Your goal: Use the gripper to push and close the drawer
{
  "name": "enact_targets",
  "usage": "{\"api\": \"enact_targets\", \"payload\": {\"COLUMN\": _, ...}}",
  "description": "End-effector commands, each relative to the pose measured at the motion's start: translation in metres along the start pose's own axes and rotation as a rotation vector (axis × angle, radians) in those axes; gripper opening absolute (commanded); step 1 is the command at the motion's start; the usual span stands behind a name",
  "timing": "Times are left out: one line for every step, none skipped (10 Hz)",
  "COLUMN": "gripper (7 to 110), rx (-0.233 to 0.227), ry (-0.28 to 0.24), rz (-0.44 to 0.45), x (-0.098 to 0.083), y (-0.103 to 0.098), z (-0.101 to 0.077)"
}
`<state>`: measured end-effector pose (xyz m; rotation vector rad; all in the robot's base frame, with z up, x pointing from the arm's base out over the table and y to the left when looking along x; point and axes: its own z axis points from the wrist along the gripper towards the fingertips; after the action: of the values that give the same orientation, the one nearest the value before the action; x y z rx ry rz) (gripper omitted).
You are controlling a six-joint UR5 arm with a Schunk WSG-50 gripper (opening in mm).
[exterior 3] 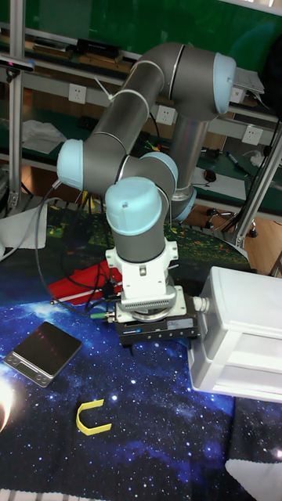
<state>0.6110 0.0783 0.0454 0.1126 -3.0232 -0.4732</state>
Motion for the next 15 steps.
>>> {"api": "enact_targets", "payload": {"gripper": 109, "rx": 0.200, "ry": 0.001, "rz": -0.095, "x": -0.011, "y": -0.061, "z": -0.029}}
{"api": "enact_targets", "payload": {"gripper": 109, "rx": 0.284, "ry": -0.003, "rz": -0.131, "x": -0.019, "y": -0.084, "z": -0.047}}
{"api": "enact_targets", "payload": {"gripper": 109, "rx": 0.320, "ry": -0.025, "rz": -0.144, "x": -0.030, "y": -0.094, "z": -0.065}}
{"api": "enact_targets", "payload": {"gripper": 109, "rx": 0.316, "ry": -0.069, "rz": -0.131, "x": -0.042, "y": -0.096, "z": -0.074}}
{"api": "enact_targets", "payload": {"gripper": 109, "rx": 0.304, "ry": -0.152, "rz": -0.096, "x": -0.061, "y": -0.096, "z": -0.083}}
{"api": "enact_targets", "payload": {"gripper": 109, "rx": 0.320, "ry": -0.214, "rz": -0.075, "x": -0.075, "y": -0.101, "z": -0.098}}
{"api": "enact_targets", "payload": {"gripper": 109, "rx": 0.354, "ry": -0.221, "rz": -0.087, "x": -0.077, "y": -0.111, "z": -0.116}}
{"api": "enact_targets", "payload": {"gripper": 109, "rx": 0.342, "ry": -0.228, "rz": -0.061, "x": -0.072, "y": -0.108, "z": -0.121}}
{"api": "enact_targets", "payload": {"gripper": 109, "rx": 0.342, "ry": -0.232, "rz": -0.048, "x": -0.065, "y": -0.106, "z": -0.125}}
{"api": "enact_targets", "payload": {"gripper": 109, "rx": 0.328, "ry": -0.235, "rz": -0.018, "x": -0.057, "y": -0.099, "z": -0.127}}
{"api": "enact_targets", "payload": {"gripper": 109, "rx": 0.297, "ry": -0.231, "rz": 0.030, "x": -0.043, "y": -0.088, "z": -0.128}}
{"api": "enact_targets", "payload": {"gripper": 109, "rx": 0.294, "ry": -0.229, "rz": 0.066, "x": -0.033, "y": -0.085, "z": -0.130}}
{"api": "enact_targets", "payload": {"gripper": 109, "rx": 0.293, "ry": -0.229, "rz": 0.088, "x": -0.024, "y": -0.083, "z": -0.132}}
{"api": "enact_targets", "payload": {"gripper": 109, "rx": 0.298, "ry": -0.230, "rz": 0.097, "x": -0.017, "y": -0.084, "z": -0.134}}
{"api": "enact_targets", "payload": {"gripper": 109, "rx": 0.299, "ry": -0.232, "rz": 0.107, "x": -0.012, "y": -0.083, "z": -0.135}}
